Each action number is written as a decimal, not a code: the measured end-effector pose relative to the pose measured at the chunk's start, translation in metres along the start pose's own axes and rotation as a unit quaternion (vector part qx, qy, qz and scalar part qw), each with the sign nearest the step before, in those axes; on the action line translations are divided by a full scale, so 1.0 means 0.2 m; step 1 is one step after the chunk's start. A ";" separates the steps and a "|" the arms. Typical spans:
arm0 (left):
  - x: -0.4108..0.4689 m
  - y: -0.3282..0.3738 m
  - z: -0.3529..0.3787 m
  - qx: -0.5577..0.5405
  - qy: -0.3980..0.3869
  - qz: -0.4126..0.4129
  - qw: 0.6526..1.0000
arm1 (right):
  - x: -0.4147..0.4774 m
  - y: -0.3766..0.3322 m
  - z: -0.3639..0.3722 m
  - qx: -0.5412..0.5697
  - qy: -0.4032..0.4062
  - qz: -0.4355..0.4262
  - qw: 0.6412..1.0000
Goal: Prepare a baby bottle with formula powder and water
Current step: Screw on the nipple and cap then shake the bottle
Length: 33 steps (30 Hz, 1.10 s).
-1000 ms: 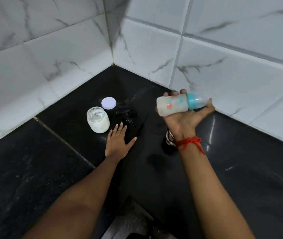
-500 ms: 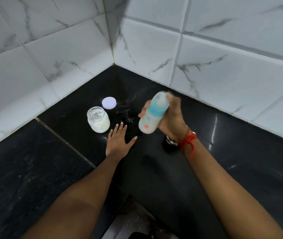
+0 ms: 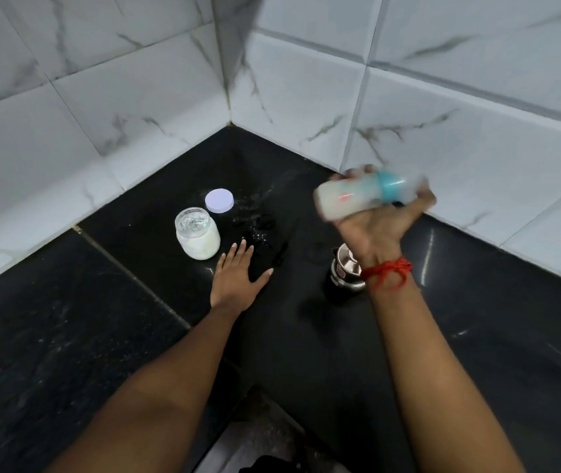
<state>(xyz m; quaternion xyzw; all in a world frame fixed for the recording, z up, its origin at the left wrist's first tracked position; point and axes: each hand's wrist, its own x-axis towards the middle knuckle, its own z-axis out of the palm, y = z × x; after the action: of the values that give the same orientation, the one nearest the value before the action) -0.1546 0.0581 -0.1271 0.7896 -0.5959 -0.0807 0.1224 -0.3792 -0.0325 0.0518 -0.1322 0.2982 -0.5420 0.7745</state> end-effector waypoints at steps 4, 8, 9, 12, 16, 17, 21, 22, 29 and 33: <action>-0.01 0.01 0.00 0.003 0.005 -0.001 1.000 | -0.11 0.05 0.13 -0.021 -0.129 0.002 0.991; -0.01 0.01 -0.01 -0.007 0.005 -0.004 1.000 | -0.11 0.08 0.09 -0.006 -0.144 0.000 0.990; -0.01 0.01 -0.01 -0.003 0.010 -0.003 1.000 | -0.13 0.08 0.10 -0.049 -0.171 0.004 0.984; 0.00 0.00 -0.01 -0.006 0.001 0.002 1.000 | -0.12 0.10 0.10 0.009 -0.153 0.006 0.988; -0.01 0.00 -0.01 -0.002 0.006 0.002 1.000 | -0.13 0.09 0.14 -0.076 -0.177 0.038 0.980; 0.00 -0.01 -0.01 0.000 0.004 0.003 1.000 | -0.13 0.08 0.14 -0.030 -0.158 0.025 0.987; -0.01 0.00 0.00 -0.011 0.006 0.000 1.000 | -0.12 0.07 0.14 -0.061 -0.159 0.028 0.985; -0.01 0.00 0.00 -0.009 0.007 0.002 1.000 | -0.13 0.08 0.14 -0.082 -0.185 0.032 0.979; -0.01 0.00 -0.01 -0.011 0.005 0.009 1.000 | -0.16 0.16 0.07 -0.071 -0.214 0.042 0.973; -0.01 0.00 -0.01 -0.018 0.010 -0.001 1.000 | -0.12 0.09 0.11 -0.089 -0.200 0.042 0.975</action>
<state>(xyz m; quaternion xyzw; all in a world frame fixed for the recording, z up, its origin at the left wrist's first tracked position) -0.1555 0.0606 -0.1245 0.7887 -0.5922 -0.0837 0.1424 -0.3569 -0.0054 0.0679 -0.2931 0.1896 -0.4428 0.8259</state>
